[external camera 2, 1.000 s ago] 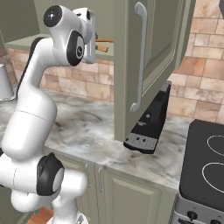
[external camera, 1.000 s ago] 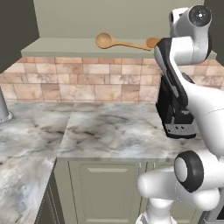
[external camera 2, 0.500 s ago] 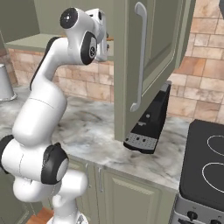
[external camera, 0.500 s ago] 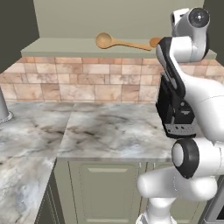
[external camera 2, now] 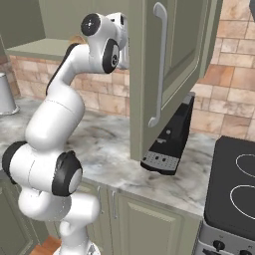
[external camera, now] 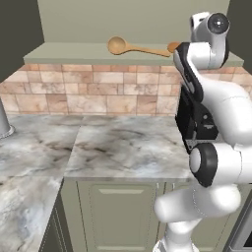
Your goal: Organize the utensils by type. Pick up the wooden spoons from the counter and place them in the open cabinet. Then pick up the metallic utensils from the counter and place them in the open drawer.
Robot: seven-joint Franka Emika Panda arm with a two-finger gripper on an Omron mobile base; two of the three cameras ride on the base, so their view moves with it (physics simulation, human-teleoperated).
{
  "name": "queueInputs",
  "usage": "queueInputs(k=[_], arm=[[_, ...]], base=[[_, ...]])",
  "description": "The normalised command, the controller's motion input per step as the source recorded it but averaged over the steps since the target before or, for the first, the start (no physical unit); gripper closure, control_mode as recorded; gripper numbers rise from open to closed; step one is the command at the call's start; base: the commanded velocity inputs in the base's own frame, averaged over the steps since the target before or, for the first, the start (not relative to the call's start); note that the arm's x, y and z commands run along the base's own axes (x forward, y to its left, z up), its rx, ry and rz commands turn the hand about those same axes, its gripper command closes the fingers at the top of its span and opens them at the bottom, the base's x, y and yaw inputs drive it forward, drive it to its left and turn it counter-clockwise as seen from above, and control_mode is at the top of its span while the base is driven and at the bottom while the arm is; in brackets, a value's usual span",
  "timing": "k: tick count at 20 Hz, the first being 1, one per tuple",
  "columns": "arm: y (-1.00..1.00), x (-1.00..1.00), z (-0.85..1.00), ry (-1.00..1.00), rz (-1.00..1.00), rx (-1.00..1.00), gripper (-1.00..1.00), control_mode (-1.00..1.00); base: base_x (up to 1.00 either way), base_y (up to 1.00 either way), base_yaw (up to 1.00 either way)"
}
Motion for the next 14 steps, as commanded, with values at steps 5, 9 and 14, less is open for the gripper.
queueInputs(k=[5,9,14], arm=[[-0.15,0.44,-0.04,-0.02,0.0,0.0,1.0,-1.0],[-0.14,0.3,-0.03,-0.04,0.0,0.0,1.0,-1.0],[-0.11,0.3,0.0,-0.02,0.0,0.0,1.0,-1.0]], base=[[0.0,0.0,0.0],[0.0,0.0,0.0],[0.0,0.0,0.0]])
